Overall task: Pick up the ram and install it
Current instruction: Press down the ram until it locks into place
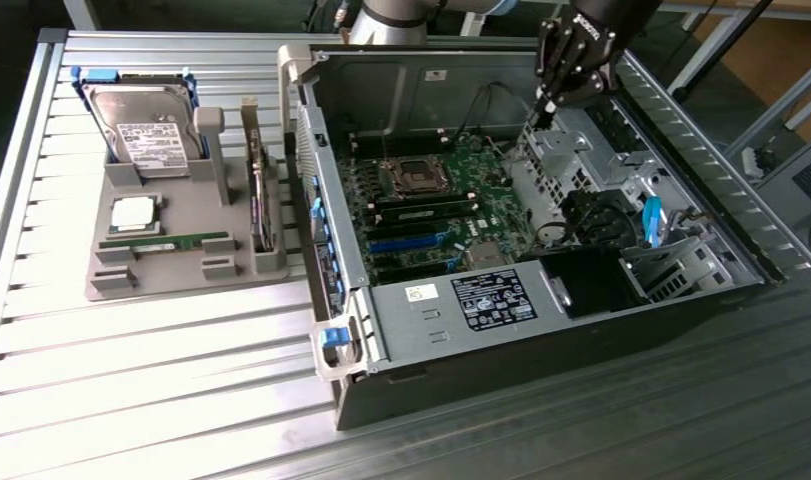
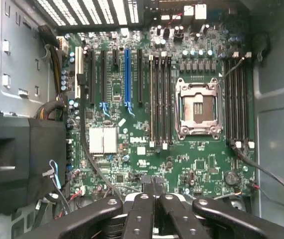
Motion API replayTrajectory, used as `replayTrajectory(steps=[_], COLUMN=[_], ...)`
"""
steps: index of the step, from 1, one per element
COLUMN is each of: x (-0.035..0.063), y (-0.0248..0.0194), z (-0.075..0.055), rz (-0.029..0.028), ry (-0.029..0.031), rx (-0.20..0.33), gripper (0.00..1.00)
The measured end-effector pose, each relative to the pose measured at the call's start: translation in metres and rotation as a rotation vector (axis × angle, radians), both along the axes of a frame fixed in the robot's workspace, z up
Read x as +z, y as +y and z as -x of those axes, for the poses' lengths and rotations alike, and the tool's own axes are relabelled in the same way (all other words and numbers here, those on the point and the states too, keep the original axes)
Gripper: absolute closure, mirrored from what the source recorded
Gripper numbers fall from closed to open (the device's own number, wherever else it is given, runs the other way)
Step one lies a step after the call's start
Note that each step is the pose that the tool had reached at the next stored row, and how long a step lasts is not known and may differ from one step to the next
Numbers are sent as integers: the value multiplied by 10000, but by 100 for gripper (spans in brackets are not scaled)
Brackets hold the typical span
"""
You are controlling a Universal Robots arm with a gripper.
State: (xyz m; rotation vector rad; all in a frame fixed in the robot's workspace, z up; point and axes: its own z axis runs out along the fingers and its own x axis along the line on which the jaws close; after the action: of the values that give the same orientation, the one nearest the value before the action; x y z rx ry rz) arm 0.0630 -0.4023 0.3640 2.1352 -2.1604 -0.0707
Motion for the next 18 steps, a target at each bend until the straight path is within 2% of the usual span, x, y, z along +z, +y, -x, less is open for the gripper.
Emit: replayTrajectory(steps=[1, 2, 3, 4, 5, 18], x=[1, 0, -2, -4, -5, -5], y=[0, 0, -1, -1, -1, 0], z=[-1, -2, -2, -2, -2, -1], rz=[-3, -9, -2, -1, -3, 0], ry=[1, -27, -247, -354, -384, -384], rx=[-1, 0, 1, 1, 1, -91], gripper=[91, 91, 91, 91, 91, 91])
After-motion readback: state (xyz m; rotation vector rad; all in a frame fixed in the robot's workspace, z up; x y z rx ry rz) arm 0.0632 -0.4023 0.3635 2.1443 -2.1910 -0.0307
